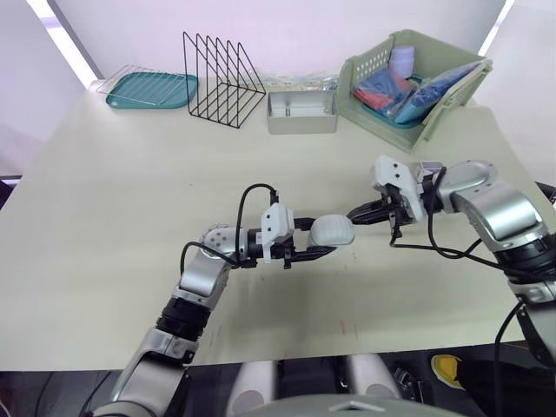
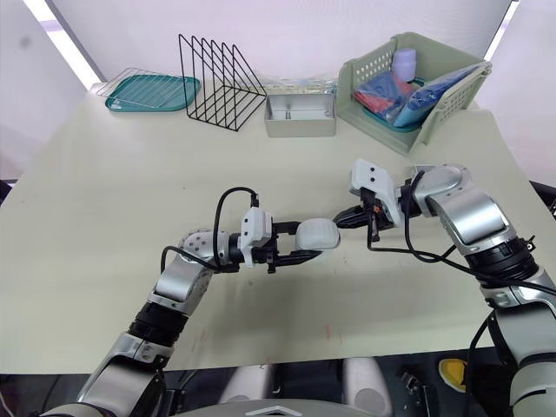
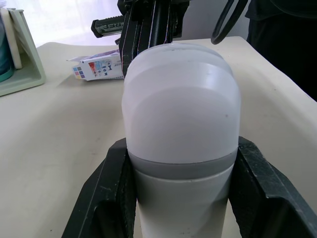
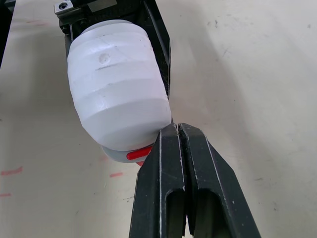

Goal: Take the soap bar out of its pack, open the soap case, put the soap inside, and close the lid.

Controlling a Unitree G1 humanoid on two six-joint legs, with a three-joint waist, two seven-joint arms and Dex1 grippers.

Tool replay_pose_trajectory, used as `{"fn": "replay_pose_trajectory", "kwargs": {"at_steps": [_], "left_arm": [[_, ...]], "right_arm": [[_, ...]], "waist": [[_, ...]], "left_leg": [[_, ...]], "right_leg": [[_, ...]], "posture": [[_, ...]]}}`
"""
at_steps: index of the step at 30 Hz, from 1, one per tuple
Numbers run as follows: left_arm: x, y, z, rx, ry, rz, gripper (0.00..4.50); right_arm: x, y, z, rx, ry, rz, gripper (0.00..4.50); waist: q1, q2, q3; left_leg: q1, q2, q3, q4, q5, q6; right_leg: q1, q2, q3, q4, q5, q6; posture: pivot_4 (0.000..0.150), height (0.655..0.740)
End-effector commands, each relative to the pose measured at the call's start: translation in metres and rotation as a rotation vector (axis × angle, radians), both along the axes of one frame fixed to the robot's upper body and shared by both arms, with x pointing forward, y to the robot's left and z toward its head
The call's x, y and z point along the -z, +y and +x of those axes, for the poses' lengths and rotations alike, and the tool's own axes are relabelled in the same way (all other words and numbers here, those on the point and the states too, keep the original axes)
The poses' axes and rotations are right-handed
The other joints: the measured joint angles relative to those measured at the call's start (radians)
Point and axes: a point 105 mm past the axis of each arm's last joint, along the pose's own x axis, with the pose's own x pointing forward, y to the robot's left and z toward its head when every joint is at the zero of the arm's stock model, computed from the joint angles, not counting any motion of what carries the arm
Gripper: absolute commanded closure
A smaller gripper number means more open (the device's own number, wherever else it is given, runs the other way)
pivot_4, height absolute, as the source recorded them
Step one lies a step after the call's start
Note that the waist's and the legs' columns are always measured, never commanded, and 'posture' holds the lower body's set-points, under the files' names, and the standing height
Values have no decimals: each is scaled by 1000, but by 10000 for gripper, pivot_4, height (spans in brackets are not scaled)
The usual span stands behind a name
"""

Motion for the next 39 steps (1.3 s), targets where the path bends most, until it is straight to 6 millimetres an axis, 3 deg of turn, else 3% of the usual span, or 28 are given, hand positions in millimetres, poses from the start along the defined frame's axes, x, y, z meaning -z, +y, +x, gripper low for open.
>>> {"fn": "replay_pose_trajectory", "kwargs": {"at_steps": [1, 11, 14, 17, 21, 25, 27, 39], "left_arm": [[-2, 0, -2, 6, -7, -3, 25838], [1, 1, -2, 3, -1, 1, 25838], [1, 1, -2, 3, 0, 0, 25838], [1, 2, -1, 1, 1, -2, 25838], [-1, 2, 0, -7, 17, -22, 25838], [-5, 2, 0, -16, 68, -58, 25838], [-6, 2, -1, -15, 95, -68, 25838], [-5, 4, -7, -20, 317, -84, 25838]], "right_arm": [[13, 2, -4, -4, 51, -2, 44611], [-27, -12, 28, 185, 0, 269, 44611], [-31, -17, 30, 198, -14, 313, 44611], [-20, -23, 27, 188, -27, 316, 44611], [-1, -25, 8, 71, -142, 341, 32433], [5, -33, -8, 17, -210, 435, 13532], [8, -37, -13, 3, -211, 445, 1607], [23, -47, -35, -58, -220, 435, 242]], "waist": [[0, 0, 0], [4, 0, 1], [4, 0, 1], [3, 0, 1], [4, 0, 1], [2, 0, 2], [0, 0, 2], [1, 0, 2]], "left_leg": [[0, 0, 0, 0, 0, 0], [-3, -1, 0, 0, 0, 0], [-3, -2, 0, 0, 0, 0], [-3, -2, 0, 0, 0, 0], [-3, -2, 0, 0, 0, 0], [-3, -2, 0, 0, 0, 0], [-3, -2, 0, 0, 0, 0], [-2, -2, 1, 2, 0, 0]], "right_leg": [[0, 0, 0, 0, 0, 0], [-2, -1, 0, 0, 0, 0], [-2, -1, 0, 0, 0, 0], [-2, -1, 0, 0, 0, 0], [-2, -1, 0, 0, 0, 0], [-1, -1, 0, 0, 0, 0], [-1, -1, 1, 0, 0, 0], [-1, -1, 2, 0, 1, 1]], "posture": [[1500, 7400], [1500, 7400], [1500, 7400], [1500, 7400], [1500, 7400], [1500, 7400], [1500, 7400], [1500, 7400]]}}
